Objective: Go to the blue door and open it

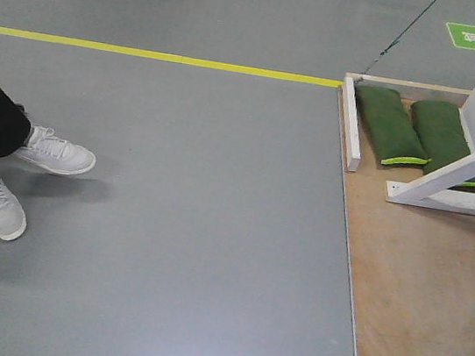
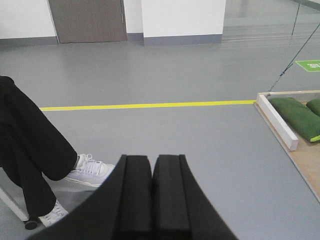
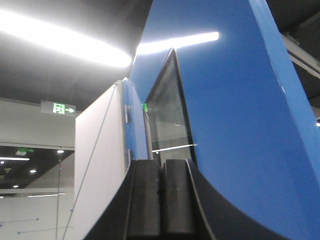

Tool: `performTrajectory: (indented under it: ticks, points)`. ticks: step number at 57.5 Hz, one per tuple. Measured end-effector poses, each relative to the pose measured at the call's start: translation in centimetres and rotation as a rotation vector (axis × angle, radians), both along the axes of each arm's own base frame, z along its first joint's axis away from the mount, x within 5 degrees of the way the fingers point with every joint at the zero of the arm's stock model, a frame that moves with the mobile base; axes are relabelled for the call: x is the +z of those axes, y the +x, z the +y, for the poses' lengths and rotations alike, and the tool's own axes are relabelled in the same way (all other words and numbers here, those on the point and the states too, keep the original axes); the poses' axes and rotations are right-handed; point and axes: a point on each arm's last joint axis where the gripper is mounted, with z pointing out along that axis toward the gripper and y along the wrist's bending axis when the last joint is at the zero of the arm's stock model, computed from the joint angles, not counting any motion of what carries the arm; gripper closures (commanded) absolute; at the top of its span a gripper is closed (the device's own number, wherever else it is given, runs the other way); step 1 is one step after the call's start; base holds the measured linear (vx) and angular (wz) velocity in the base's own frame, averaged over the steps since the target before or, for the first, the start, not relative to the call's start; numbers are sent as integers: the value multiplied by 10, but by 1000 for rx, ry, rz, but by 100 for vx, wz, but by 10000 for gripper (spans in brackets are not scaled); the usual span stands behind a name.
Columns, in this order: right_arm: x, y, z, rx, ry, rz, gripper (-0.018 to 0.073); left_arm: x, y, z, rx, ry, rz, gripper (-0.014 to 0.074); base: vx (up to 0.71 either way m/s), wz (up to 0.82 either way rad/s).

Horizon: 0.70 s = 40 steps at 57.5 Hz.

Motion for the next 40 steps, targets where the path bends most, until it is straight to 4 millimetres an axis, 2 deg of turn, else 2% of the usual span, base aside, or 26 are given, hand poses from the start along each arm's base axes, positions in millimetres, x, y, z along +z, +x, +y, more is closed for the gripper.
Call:
performTrajectory:
  ticks: [11,19,27,40]
  points:
    - [17,14,-26,-73,18,15,547,0,0,0,0,0,0,524,0,0]
    - [34,14,-41,-159,6,5,547,0,0,0,0,0,0,524,0,0]
    - [39,6,-55,-279,9,-2,547,0,0,0,0,0,0,524,0,0]
    - [32,-19,-89,-452,119,-92,547,0,0,0,0,0,0,524,0,0]
